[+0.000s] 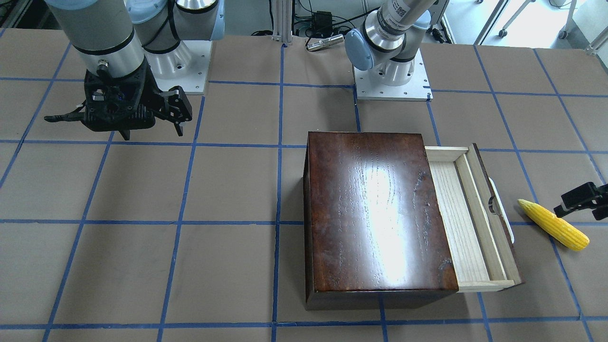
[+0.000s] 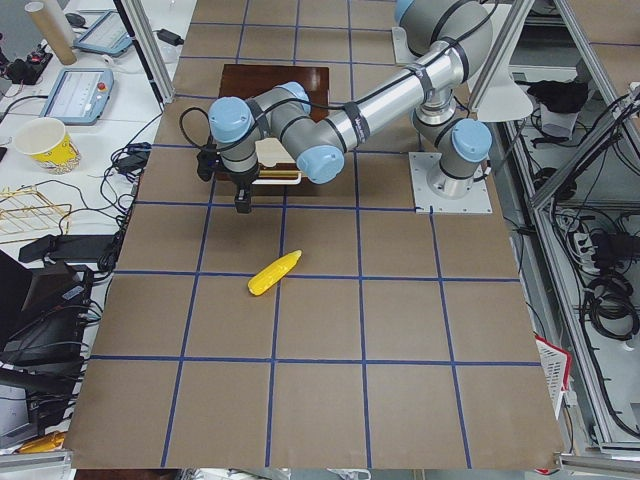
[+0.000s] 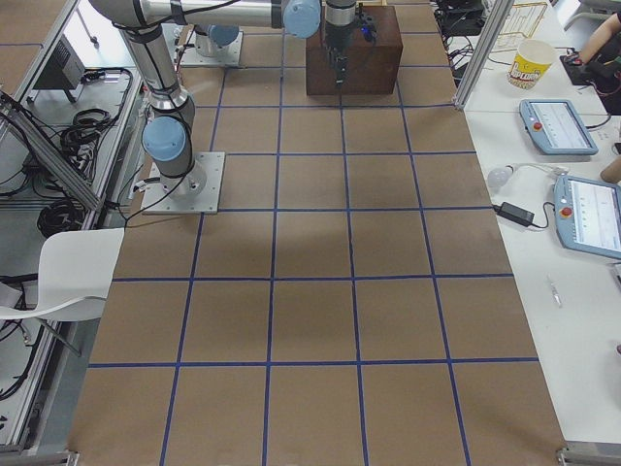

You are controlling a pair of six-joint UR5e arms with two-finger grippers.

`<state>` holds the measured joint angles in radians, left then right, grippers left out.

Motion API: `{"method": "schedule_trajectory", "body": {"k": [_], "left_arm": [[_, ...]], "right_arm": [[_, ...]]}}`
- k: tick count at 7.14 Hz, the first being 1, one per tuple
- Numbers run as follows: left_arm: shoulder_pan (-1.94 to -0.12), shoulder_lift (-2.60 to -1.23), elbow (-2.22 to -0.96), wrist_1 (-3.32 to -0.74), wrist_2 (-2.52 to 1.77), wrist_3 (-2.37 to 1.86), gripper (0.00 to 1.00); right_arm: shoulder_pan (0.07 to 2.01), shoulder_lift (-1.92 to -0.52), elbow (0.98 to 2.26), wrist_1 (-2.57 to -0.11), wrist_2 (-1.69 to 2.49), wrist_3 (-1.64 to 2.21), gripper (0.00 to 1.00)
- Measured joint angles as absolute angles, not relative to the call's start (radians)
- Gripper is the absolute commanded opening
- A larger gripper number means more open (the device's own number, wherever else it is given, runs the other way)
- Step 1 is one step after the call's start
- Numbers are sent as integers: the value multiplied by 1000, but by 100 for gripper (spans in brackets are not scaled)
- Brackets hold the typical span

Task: Open drawer and put corn inside
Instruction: 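Release the handle and move the left gripper above the yellow corn, then lower the left gripper and grasp the yellow corn cob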

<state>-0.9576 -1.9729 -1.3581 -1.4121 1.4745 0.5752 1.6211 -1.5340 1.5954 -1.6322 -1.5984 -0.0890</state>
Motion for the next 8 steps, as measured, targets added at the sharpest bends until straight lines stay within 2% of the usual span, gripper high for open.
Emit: {"method": "schedule_trajectory", "body": {"k": [8], "left_arm": [[-847,-2129,-1367,-1374,1543,254,100]], "right_arm": [[1620,-1534,1596,-1632,-1598,-89,100]]}}
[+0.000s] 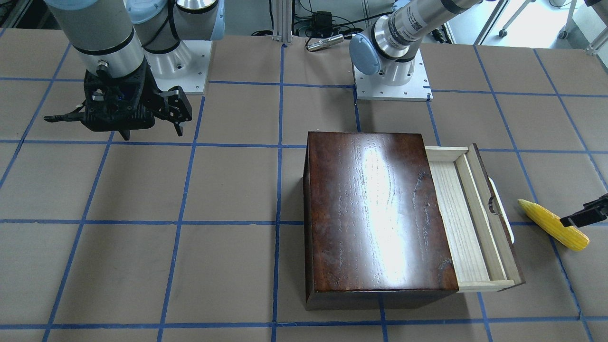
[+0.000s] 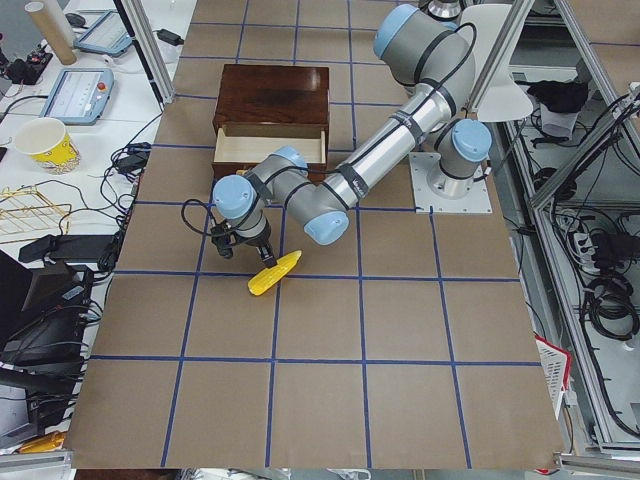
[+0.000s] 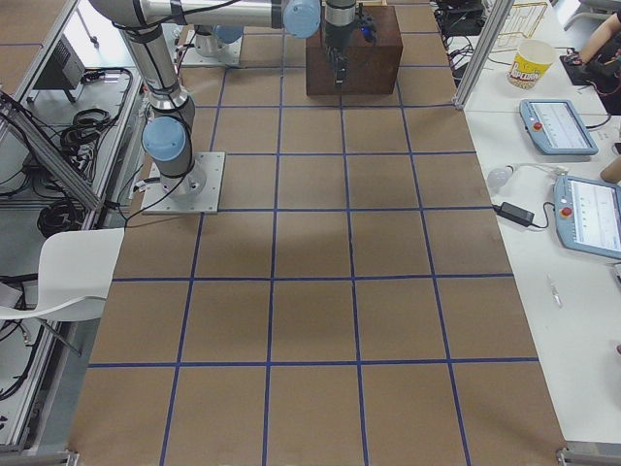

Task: Open drawer and put corn inside
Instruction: 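Lower the left gripper and grasp the yellow corn cob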

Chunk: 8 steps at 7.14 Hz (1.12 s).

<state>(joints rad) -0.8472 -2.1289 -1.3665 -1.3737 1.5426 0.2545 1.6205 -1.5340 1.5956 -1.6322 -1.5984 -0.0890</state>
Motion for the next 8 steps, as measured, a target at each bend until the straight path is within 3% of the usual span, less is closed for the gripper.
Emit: {"method": "schedule_trajectory", "body": {"k": [5,6,7,8], "left_arm": [[-813,-2213,-1412,-1234,1577,231,100],[-812,-2225,-1422,-1200,1578,232,87],[-812,-2233,-1426,-1186,1578,236,42],[-812,-2239,-1427,-1181,1578,239,21]], "right_arm": [[1619,-1534,1595,-1632,-1598,-89,100],[1620,-1534,1595,-1632,-1598,-89,100],[1621,-1534,1595,-1632,-1598,-89,100],[1621,-1534,1595,-1632,-1598,-89,100]]}}
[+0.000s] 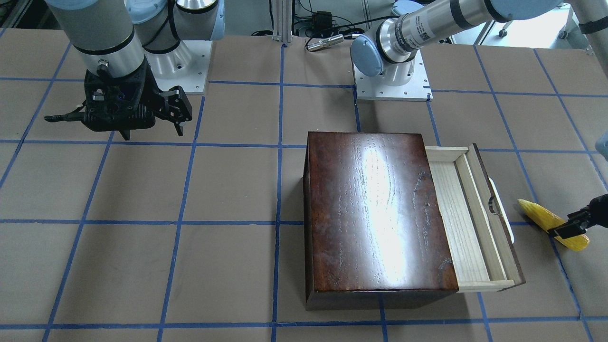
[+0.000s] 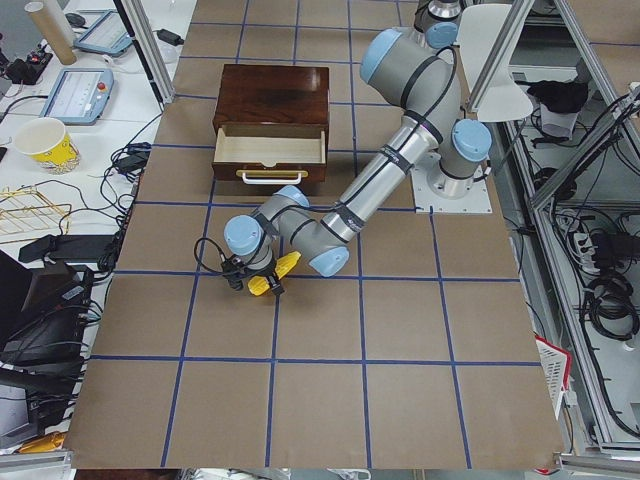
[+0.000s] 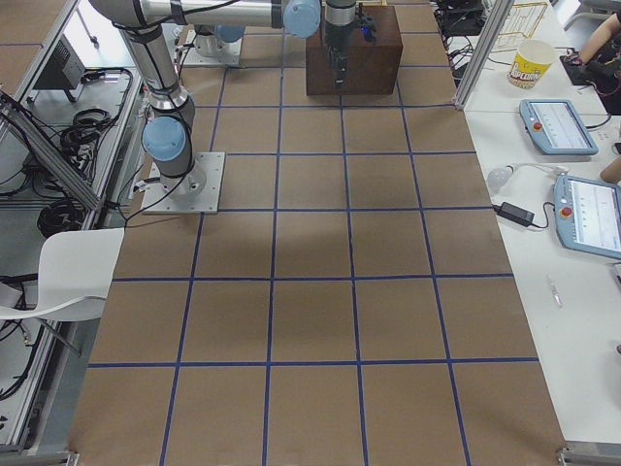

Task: Open drawer and put corn inside
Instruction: 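Lower the left gripper and grasp the yellow corn cob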

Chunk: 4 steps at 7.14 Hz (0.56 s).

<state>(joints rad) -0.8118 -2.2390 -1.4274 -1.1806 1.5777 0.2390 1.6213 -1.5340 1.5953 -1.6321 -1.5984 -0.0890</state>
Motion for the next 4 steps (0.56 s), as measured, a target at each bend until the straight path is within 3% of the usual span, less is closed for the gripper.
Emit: {"method": "schedule_trajectory", "body": {"k": [1,4], "left_arm": [[-812,-2242,-1427,-1179,1576,241,1],[-813,-2233,-1419,-1178,1565,248,0]], "right_arm": [[1621,-1534,1595,-1632,-1598,-89,100],[1621,-1534,1595,-1632,-1598,-89,100]]}}
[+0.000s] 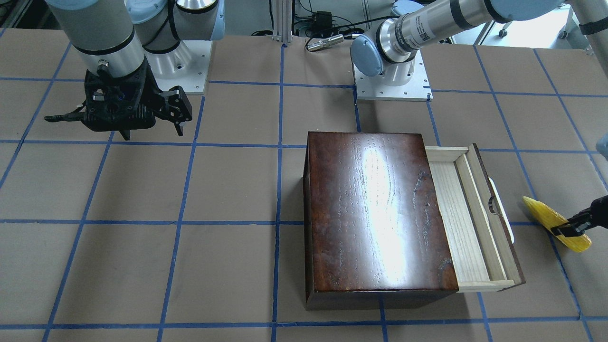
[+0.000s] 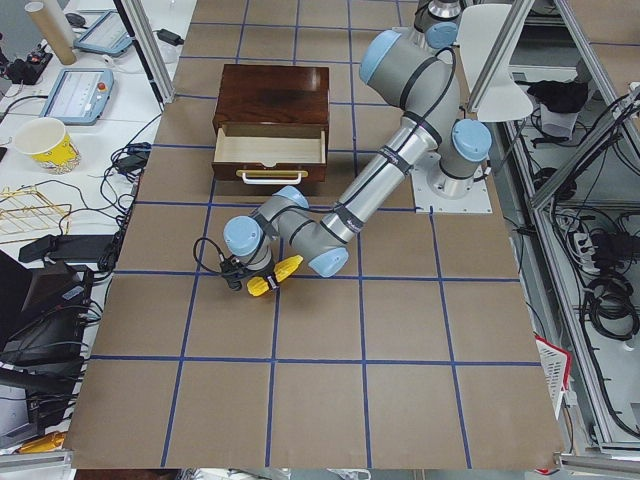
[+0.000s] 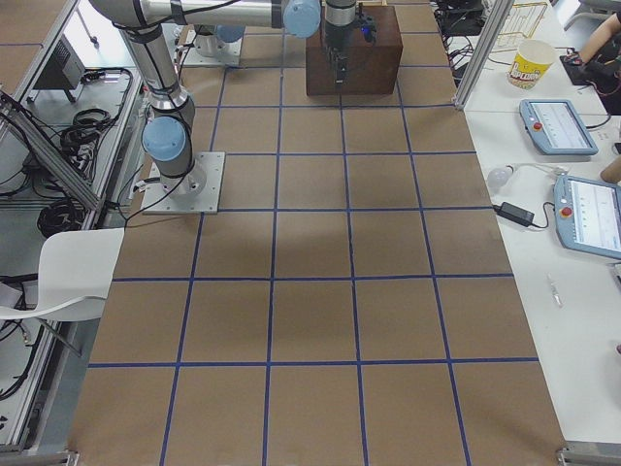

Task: Open drawer and put corn inside
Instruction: 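Lower the left gripper and grasp the yellow corn cob, then lift the corn and carry it over the open drawer with the left gripper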

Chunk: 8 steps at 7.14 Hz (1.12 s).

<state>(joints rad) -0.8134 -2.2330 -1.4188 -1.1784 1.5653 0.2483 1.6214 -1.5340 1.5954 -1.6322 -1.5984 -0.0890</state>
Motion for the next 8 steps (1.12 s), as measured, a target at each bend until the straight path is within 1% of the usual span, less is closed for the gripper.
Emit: {"method": "schedule_trajectory", "body": {"k": [3,6,8], "left_arm": [[-847,-2172,-1386,-1202,1564,257,0],[-934,-2067,-1289,-1376,1566,301,0],[-1029,-2003,-1228,-1459,1565,335,0]], "right_arm": [[1621,-1534,1595,-1632,-1598,-89,100],[1620,-1534,1595,-1632,-1598,-89,100],[1621,-1534,1595,-1632,-1598,-89,100]]}}
